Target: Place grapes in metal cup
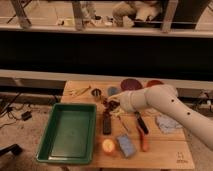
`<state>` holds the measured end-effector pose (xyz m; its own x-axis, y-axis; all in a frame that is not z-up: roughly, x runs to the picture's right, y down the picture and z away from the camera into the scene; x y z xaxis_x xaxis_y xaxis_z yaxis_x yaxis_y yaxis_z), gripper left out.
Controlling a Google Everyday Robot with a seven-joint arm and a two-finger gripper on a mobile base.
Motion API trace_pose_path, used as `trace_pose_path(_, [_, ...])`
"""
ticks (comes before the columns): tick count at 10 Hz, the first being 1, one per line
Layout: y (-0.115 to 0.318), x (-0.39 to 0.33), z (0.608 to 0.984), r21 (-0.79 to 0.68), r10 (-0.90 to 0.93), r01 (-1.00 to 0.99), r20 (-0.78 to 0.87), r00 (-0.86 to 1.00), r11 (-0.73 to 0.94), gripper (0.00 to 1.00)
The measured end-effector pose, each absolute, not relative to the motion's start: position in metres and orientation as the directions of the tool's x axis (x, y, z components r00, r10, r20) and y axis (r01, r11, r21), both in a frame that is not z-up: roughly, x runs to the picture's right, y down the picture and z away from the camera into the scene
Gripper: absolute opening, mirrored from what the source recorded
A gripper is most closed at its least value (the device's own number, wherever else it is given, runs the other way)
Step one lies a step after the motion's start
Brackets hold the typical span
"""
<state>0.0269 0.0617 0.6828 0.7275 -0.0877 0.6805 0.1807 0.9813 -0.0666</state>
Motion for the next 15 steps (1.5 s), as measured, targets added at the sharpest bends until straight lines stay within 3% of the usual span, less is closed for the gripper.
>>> trace_pose_path(8, [0.021,-0.005,0.729,-0.005,-0.127,0.184,0.703,0.699,0.983,0.00])
trace_pose_path(15, [0.022,-0.003,0.729,-0.002,-0.127,0.180,0.700,0.703,0.984,0.00])
